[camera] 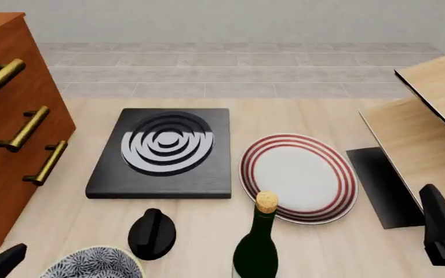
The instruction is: Put the bowl on the top of the cabinet.
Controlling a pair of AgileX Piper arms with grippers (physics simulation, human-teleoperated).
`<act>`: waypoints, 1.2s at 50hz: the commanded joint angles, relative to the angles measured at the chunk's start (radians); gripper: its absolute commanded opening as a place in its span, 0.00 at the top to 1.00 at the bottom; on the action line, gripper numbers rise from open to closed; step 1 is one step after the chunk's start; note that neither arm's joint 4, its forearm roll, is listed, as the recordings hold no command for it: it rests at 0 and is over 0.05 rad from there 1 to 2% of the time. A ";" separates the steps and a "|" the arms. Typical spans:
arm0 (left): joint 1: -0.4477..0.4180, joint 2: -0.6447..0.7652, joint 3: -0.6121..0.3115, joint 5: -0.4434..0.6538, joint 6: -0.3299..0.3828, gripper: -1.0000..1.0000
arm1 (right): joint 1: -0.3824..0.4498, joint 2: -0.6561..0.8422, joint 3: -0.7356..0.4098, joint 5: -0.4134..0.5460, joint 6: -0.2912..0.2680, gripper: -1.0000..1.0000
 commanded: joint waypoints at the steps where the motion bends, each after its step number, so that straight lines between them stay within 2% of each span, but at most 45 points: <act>1: -0.073 0.025 0.018 0.049 -0.031 0.00 | 0.000 0.000 0.000 0.000 0.000 0.00; 13: -0.097 0.017 0.036 0.076 -0.043 0.00 | 0.000 0.000 0.000 0.000 0.000 0.00; 25: -0.071 0.067 0.077 0.032 -0.088 0.00 | 0.000 0.000 0.000 0.000 0.000 0.00; 60: -0.087 0.043 0.149 0.030 -0.047 0.00 | 0.000 0.000 0.000 0.000 0.000 0.00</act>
